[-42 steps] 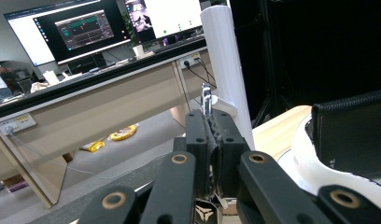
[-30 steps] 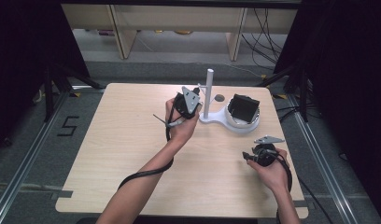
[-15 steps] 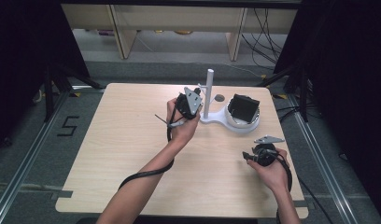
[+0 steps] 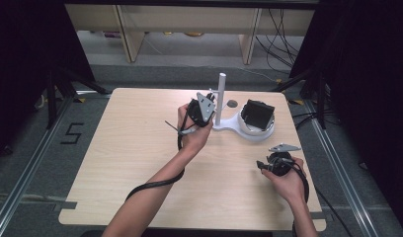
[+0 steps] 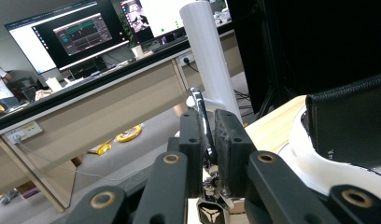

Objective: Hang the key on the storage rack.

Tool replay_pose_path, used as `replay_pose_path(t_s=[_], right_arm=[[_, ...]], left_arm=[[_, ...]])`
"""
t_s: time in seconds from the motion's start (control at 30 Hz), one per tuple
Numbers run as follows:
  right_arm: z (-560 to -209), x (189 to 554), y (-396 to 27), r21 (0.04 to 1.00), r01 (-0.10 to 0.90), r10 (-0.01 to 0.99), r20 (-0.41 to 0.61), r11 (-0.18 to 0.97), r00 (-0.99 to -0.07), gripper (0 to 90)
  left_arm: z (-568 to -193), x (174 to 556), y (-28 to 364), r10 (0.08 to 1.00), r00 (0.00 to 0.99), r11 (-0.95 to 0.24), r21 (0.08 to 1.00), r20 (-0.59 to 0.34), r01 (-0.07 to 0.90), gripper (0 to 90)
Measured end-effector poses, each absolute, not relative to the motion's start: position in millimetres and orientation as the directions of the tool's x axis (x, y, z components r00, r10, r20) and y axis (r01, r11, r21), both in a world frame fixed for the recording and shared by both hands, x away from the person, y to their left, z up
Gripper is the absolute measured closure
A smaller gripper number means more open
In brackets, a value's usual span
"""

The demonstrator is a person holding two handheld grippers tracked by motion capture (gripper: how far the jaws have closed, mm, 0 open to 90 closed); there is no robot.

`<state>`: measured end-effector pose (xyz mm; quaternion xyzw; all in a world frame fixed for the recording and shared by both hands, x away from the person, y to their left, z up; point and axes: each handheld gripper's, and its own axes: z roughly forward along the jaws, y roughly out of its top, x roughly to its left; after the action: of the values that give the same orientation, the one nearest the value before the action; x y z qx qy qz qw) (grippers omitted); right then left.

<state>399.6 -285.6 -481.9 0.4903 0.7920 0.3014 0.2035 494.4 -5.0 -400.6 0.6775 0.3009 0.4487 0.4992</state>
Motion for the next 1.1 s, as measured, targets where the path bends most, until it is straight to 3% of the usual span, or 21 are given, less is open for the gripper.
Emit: replay_pose_path(t_s=[0.07,0.9,1.1], right_arm=[[-479.8,397.0,-283.3,0.662,0.686,0.914,0.003,0.302,-0.405,53.1],[-481.5,399.1,-286.0,0.677,0.653,0.9,-0.03,0.339,-0.436,53.1],[-480.1,396.9,-283.0,0.659,0.688,0.911,0.008,0.305,-0.411,52.9]], left_arm=[[-400.6,494.6,-4.6,0.856,0.418,-0.319,0.947,0.305,-0.039,81.1],[-402.2,493.0,-3.6,0.854,0.447,-0.288,0.957,0.268,-0.024,74.4],[-401.9,490.7,0.9,0.855,0.451,-0.281,0.96,0.257,-0.015,73.3]])
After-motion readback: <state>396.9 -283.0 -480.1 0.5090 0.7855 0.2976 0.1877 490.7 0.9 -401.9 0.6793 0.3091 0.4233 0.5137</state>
